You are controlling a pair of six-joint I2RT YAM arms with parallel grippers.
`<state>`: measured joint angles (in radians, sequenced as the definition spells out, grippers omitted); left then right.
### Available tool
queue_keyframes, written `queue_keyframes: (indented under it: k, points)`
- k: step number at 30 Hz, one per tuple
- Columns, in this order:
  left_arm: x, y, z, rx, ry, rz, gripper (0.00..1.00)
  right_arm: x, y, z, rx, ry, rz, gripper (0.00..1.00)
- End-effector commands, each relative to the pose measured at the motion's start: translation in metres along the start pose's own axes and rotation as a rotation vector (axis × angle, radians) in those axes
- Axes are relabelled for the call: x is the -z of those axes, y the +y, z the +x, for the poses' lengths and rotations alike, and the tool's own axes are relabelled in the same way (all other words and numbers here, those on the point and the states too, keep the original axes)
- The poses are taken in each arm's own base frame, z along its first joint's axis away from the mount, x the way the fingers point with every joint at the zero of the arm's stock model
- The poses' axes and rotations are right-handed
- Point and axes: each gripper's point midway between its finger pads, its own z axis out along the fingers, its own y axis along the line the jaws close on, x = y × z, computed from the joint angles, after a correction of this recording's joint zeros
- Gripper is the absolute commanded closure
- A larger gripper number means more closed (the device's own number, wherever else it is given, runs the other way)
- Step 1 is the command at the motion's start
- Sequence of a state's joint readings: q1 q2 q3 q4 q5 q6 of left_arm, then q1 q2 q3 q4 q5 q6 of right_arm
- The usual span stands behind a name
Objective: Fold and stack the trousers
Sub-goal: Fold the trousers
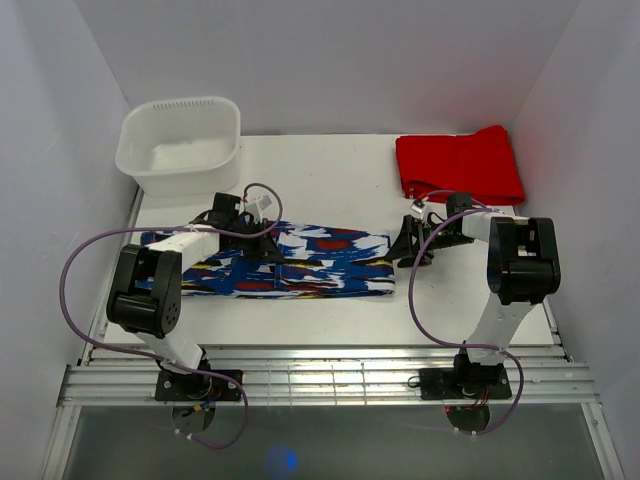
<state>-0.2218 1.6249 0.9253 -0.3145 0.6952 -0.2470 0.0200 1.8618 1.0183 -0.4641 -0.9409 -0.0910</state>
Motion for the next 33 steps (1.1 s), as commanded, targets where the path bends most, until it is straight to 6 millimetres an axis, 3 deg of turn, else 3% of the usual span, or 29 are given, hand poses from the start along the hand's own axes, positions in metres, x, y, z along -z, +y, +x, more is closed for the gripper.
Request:
queue_keyframes:
  k: [1, 6, 8, 13, 14, 22, 26, 30, 32, 33]
  points:
    - [0.002, 0.03, 0.011, 0.059, 0.012, -0.064, 1.0, -0.005, -0.041, 0.003, 0.018, 0.019, 0.156, 0.05]
    - [0.005, 0.053, 0.008, 0.097, -0.007, -0.107, 1.0, -0.005, -0.051, 0.007, 0.007, 0.031, 0.202, 0.05]
    - [0.004, 0.045, 0.005, 0.093, 0.007, -0.066, 1.0, -0.006, -0.053, 0.009, 0.004, 0.036, 0.208, 0.05]
    - [0.028, -0.004, -0.032, 0.027, -0.09, 0.069, 1.0, -0.006, -0.051, 0.011, 0.006, 0.038, 0.198, 0.05]
    - [0.028, -0.003, -0.031, 0.033, -0.085, 0.058, 1.0, -0.006, -0.05, 0.012, 0.007, 0.039, 0.192, 0.05]
    - [0.011, 0.054, -0.001, 0.095, -0.014, -0.118, 1.0, -0.01, -0.035, 0.004, -0.004, -0.005, 0.127, 0.11]
    - [0.006, 0.073, 0.006, 0.097, -0.012, -0.186, 1.0, -0.016, -0.037, 0.009, -0.019, 0.017, 0.133, 0.16]
    - [-0.004, 0.1, 0.026, 0.143, 0.057, -0.265, 1.0, -0.029, -0.038, 0.018, -0.035, 0.046, 0.134, 0.22]
    - [-0.006, 0.099, 0.024, 0.14, 0.055, -0.248, 1.0, -0.034, -0.041, 0.019, -0.032, 0.051, 0.133, 0.27]
    - [-0.005, 0.088, 0.02, 0.131, 0.049, -0.197, 1.0, -0.038, -0.041, 0.022, -0.035, 0.062, 0.126, 0.32]
